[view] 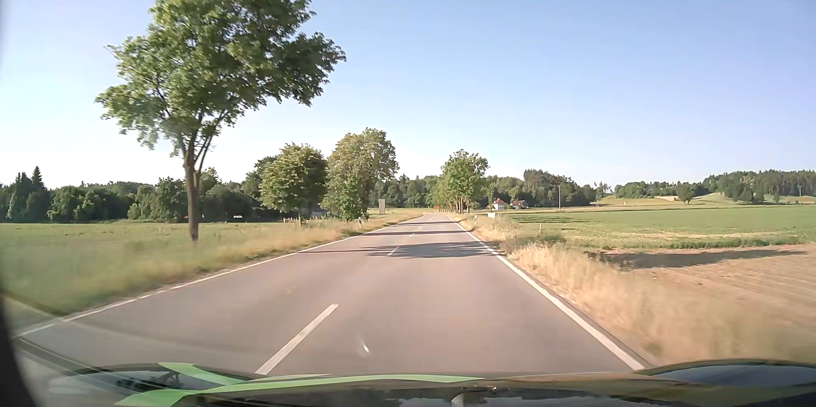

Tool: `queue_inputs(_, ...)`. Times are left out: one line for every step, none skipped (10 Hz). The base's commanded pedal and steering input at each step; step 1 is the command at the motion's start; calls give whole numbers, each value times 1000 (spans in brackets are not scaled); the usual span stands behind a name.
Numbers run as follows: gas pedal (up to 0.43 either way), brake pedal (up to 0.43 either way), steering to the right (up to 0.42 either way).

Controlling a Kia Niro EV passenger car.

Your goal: Follow the waypoints while adhering to traffic rules and regulations

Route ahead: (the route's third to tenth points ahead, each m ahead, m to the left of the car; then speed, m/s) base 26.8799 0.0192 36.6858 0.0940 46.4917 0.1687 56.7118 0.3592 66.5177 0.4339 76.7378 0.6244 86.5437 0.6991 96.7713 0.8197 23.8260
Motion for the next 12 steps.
queue_inputs(197, 0, 0)
queue_inputs(209, 0, 0)
queue_inputs(248, 0, 0)
queue_inputs(268, 0, 0)
queue_inputs(268, 0, 0)
queue_inputs(268, 0, 0)
queue_inputs(268, 0, 0)
queue_inputs(248, 0, 0)
queue_inputs(220, 0, 0)
queue_inputs(220, 0, -1)
queue_inputs(220, 0, -2)
queue_inputs(220, 0, -3)
